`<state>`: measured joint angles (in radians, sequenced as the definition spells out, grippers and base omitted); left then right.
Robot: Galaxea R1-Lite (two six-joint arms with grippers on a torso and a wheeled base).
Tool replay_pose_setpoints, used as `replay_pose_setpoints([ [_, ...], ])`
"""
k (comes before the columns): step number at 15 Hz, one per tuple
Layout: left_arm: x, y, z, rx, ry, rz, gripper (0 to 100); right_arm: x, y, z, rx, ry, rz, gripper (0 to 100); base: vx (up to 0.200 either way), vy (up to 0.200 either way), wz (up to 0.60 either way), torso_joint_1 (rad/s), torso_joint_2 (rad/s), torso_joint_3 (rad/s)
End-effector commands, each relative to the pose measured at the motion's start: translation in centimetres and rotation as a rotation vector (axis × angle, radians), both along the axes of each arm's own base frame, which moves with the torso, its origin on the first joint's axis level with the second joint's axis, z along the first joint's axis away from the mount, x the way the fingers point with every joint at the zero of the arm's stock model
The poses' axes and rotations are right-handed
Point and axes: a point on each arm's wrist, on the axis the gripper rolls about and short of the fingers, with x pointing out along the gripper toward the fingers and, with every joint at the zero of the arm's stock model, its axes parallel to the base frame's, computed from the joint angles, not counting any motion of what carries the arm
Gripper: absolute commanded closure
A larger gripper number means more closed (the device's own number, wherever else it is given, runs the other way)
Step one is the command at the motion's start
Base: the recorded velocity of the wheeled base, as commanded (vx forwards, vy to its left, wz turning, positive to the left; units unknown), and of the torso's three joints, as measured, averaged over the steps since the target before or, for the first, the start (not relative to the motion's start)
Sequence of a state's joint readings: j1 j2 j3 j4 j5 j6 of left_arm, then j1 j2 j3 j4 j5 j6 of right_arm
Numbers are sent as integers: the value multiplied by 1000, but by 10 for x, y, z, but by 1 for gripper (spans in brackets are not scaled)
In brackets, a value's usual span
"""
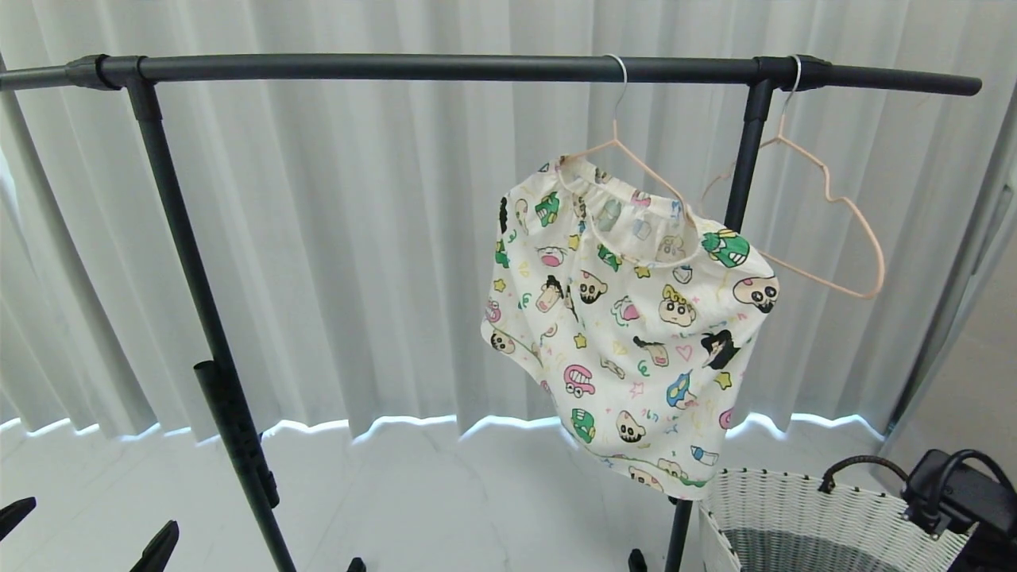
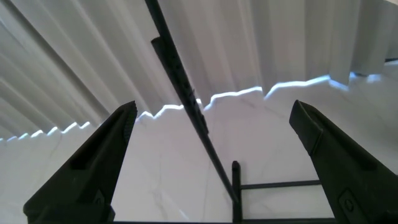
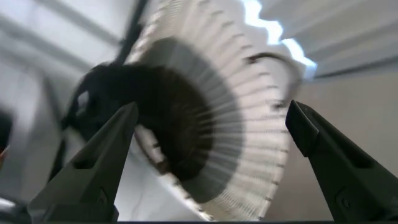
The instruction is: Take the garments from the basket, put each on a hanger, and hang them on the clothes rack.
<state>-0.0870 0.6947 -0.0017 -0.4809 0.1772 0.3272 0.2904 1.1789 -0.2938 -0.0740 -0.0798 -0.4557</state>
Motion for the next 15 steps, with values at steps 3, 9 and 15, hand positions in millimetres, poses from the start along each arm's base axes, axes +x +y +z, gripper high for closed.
replay_pose_setpoints([
  [3,1,0,1,-1,1,-1,0,31,29,-46,-71,247,125,0,0,0,0,0,0,0],
  [9,2,0,0,0,7,-1,0,49,51,-77,-194,292,148,0,0,0,0,0,0,0],
  [15,2,0,1,0,3,-1,0,54,52,-97,-258,357,85,0,0,0,0,0,0,0],
])
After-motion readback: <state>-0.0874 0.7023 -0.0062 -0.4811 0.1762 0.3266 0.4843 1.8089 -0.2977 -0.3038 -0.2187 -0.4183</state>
